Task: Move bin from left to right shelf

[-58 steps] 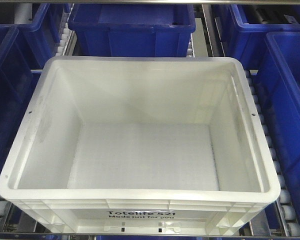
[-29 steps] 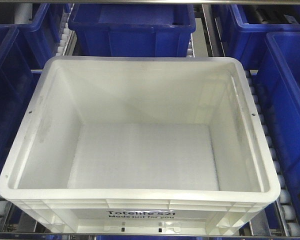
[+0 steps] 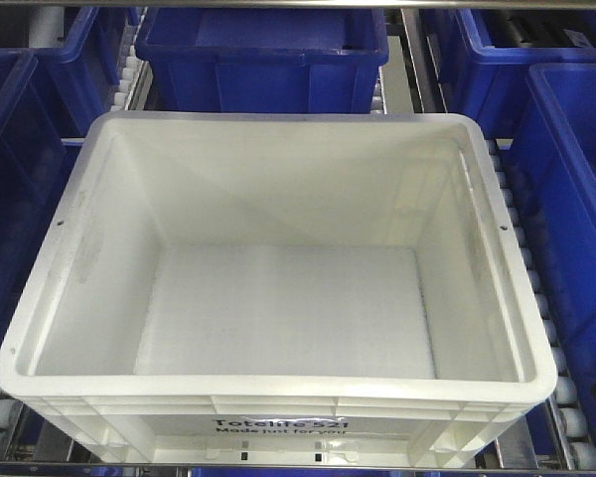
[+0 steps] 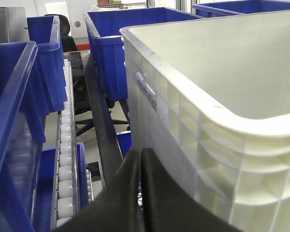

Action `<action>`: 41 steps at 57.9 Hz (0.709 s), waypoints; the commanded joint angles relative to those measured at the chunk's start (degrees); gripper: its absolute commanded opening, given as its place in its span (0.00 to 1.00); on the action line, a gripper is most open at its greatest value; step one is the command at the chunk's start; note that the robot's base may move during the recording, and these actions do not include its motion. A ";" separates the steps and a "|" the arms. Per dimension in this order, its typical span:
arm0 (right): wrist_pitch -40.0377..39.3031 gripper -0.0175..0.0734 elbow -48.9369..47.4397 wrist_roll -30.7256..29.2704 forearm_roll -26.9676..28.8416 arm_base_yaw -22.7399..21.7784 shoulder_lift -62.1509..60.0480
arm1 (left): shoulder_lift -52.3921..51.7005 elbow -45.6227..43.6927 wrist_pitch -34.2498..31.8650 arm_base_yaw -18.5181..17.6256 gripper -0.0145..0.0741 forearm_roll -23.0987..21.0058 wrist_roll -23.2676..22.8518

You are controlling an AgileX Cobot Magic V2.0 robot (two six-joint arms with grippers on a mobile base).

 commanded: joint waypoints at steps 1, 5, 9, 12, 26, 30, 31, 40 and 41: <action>-4.18 0.18 1.08 0.13 -0.40 0.03 -0.65 | -0.87 1.10 -4.10 -0.29 0.16 -0.15 -0.19; -4.18 0.18 1.08 0.13 -0.40 0.03 -0.65 | -0.87 1.10 -4.10 -0.29 0.16 -0.15 -0.19; -4.18 0.18 1.08 0.13 -0.40 0.03 -0.65 | -0.87 1.10 -4.10 -0.29 0.16 -0.15 -0.19; -4.18 0.18 1.08 0.13 -0.40 0.03 -0.65 | -0.87 1.10 -4.10 -0.29 0.16 -0.15 -0.19; -4.18 0.18 1.08 0.13 -0.40 0.03 -0.65 | -0.87 1.10 -4.10 -0.29 0.16 -0.15 -0.19; -4.18 0.18 1.08 0.17 -0.40 0.03 -0.65 | -0.87 1.10 -4.10 -0.29 0.16 -0.15 -0.19; -4.18 0.18 1.08 0.17 -0.40 0.03 -0.65 | -0.87 1.10 -4.10 -0.29 0.16 -0.15 -0.19; -4.18 0.18 1.08 0.17 -0.40 0.03 -0.65 | -0.87 1.10 -4.10 -0.29 0.16 -0.15 -0.19; -4.18 0.18 1.08 0.17 -0.40 0.03 -0.65 | -0.87 1.10 -4.10 -0.29 0.16 -0.15 -0.19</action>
